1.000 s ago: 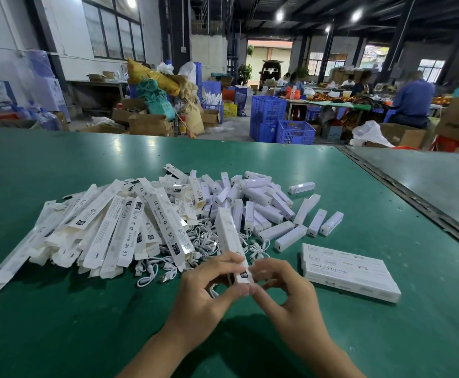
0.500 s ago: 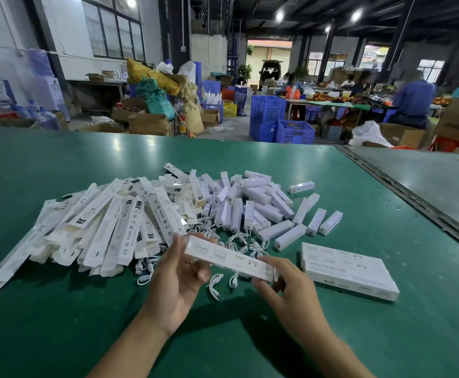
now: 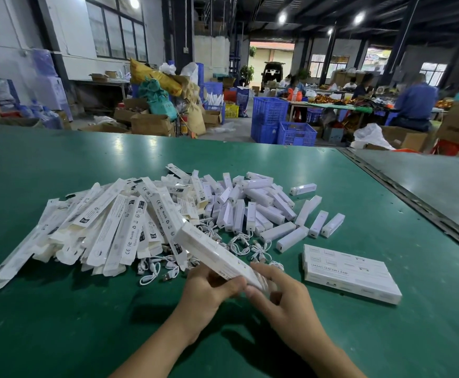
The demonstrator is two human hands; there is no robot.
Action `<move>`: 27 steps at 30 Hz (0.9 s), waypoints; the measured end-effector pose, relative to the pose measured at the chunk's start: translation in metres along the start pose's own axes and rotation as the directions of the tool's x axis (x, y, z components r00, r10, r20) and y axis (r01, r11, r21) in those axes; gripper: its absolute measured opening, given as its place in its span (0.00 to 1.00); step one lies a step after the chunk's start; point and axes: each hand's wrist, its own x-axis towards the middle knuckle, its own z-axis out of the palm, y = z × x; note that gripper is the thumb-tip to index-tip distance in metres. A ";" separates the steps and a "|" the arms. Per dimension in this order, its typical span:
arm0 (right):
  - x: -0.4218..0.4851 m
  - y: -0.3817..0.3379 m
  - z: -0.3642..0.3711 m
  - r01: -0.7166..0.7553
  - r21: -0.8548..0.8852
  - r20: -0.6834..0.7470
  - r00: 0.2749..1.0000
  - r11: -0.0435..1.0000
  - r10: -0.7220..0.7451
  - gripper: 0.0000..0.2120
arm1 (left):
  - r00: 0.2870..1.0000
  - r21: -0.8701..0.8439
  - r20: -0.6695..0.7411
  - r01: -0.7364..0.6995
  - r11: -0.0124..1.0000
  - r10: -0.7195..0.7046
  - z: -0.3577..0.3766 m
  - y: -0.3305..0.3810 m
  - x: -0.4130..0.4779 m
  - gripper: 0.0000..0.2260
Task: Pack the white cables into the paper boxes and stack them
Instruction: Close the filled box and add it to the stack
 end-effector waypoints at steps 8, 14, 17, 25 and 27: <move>0.036 0.010 0.009 -0.095 -0.250 -0.199 0.979 0.964 0.045 0.07 | 0.957 -0.191 -0.290 -0.074 0.979 0.016 -0.009 -0.004 0.018 0.08; 0.103 0.021 0.018 -0.093 -0.554 -0.017 0.995 0.827 0.101 0.15 | 0.919 -0.312 -0.391 -0.083 0.946 -0.048 -0.016 -0.006 0.027 0.20; 0.130 0.028 0.022 -0.090 -0.721 0.066 0.978 0.687 0.197 0.21 | 0.916 -0.325 -0.398 -0.102 0.940 -0.038 -0.016 -0.004 0.028 0.19; 0.144 0.046 0.035 -0.054 -0.832 0.081 0.973 0.552 0.216 0.18 | 0.907 -0.302 -0.421 -0.110 0.947 -0.029 -0.017 -0.004 0.031 0.16; 0.143 0.044 0.034 -0.074 -0.835 0.033 0.983 0.545 0.183 0.16 | 0.904 -0.299 -0.426 -0.113 0.948 -0.027 -0.017 -0.004 0.031 0.16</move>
